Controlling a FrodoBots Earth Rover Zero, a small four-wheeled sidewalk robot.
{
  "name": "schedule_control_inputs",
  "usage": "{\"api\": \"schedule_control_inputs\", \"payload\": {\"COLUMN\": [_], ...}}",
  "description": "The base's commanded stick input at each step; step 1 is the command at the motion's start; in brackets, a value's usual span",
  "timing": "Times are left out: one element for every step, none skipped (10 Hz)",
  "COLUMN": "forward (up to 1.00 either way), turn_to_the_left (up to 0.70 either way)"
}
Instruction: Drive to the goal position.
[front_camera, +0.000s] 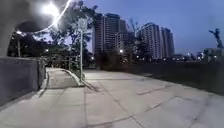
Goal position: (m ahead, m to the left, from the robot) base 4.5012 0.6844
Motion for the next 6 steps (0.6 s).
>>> {"api": "schedule_control_inputs", "payload": {"forward": [0.70, 0.70, 0.70, 0.70, 0.70, 0.70], "turn_to_the_left": [0.00, 0.00, 0.00, 0.00, 0.00, 0.00]}}
